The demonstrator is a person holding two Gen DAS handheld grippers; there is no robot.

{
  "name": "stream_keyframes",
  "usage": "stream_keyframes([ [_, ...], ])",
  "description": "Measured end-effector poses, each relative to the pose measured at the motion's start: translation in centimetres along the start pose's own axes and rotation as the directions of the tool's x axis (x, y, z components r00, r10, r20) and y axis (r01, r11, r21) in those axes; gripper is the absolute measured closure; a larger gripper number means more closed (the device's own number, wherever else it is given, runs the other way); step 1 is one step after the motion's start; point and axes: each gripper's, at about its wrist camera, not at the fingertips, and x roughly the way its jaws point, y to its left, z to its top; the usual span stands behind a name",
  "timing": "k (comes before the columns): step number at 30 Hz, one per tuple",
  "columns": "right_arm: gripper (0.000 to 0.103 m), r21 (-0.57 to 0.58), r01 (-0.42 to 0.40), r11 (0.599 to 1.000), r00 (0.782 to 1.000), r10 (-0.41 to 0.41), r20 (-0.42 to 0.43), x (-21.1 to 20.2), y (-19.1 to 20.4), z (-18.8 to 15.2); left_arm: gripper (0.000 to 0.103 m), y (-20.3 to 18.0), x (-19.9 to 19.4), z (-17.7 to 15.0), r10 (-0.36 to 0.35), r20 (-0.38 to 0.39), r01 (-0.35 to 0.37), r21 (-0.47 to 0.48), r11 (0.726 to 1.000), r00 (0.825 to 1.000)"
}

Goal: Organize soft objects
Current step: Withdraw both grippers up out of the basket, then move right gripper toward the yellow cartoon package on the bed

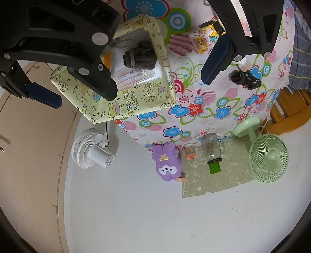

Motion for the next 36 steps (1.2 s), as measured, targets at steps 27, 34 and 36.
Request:
stream_keyframes([
  [27,0.000,-0.023,-0.032,0.999,0.994,0.034,0.101,-1.0,6.2,-3.7,0.002,6.0,-2.2,-4.5,0.058,0.025,-0.056,-0.071,0.996,0.998],
  [34,0.000,-0.048,-0.071,0.996,0.995,0.074,0.071,-0.7,7.9,-4.6,0.002,7.5,-2.6,-5.8,0.068,0.017,-0.067,-0.093,0.993,0.998],
  [36,0.000,-0.050,-0.074,0.996,0.995,0.077,0.067,-0.7,8.4,-4.9,0.002,7.9,-2.7,-6.1,0.067,0.012,-0.065,-0.098,0.993,0.998],
])
